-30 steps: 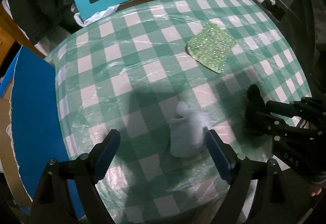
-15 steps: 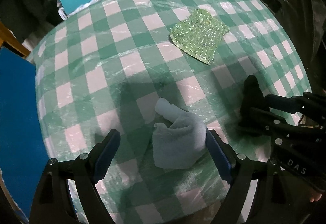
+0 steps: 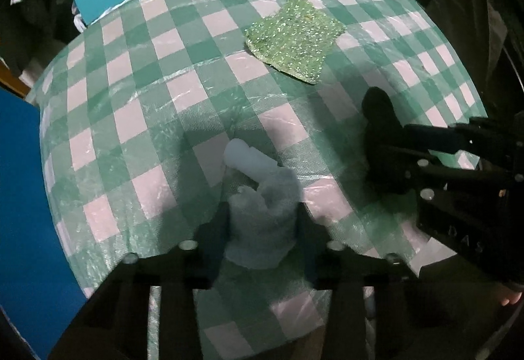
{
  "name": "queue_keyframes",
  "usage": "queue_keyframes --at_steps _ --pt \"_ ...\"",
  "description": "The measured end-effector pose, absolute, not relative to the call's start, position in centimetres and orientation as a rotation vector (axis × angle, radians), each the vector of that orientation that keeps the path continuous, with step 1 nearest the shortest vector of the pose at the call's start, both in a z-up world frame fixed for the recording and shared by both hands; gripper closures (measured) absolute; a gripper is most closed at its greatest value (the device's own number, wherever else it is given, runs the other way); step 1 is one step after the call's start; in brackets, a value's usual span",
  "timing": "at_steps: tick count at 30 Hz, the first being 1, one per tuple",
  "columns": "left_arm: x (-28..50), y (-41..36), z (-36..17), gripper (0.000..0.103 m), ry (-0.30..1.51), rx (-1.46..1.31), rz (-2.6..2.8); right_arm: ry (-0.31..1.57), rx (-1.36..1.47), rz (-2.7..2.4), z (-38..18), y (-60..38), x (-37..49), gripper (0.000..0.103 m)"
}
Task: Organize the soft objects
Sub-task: 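Grasp the black sock with the right gripper while the left gripper grasps the grey sock, then lift and carry the black sock and grey sock over the cardboard box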
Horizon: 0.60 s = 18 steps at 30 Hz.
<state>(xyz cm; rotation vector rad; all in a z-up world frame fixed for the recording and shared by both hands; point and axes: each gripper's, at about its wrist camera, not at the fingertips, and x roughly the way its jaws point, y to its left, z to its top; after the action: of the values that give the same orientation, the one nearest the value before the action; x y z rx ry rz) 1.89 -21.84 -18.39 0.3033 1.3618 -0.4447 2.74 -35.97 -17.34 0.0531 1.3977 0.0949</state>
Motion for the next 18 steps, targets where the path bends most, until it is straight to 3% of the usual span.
queue_keyframes --at_steps 8,18 --pt "1.8 -20.4 -16.4 0.081 1.319 0.272 -0.435 1.363 0.035 0.092 -16.4 -34.7 2.4 0.07" --pt "2.5 -18.1 -13.7 0.081 1.258 0.244 -0.401 1.29 0.008 0.104 -13.6 -33.5 2.3 0.07"
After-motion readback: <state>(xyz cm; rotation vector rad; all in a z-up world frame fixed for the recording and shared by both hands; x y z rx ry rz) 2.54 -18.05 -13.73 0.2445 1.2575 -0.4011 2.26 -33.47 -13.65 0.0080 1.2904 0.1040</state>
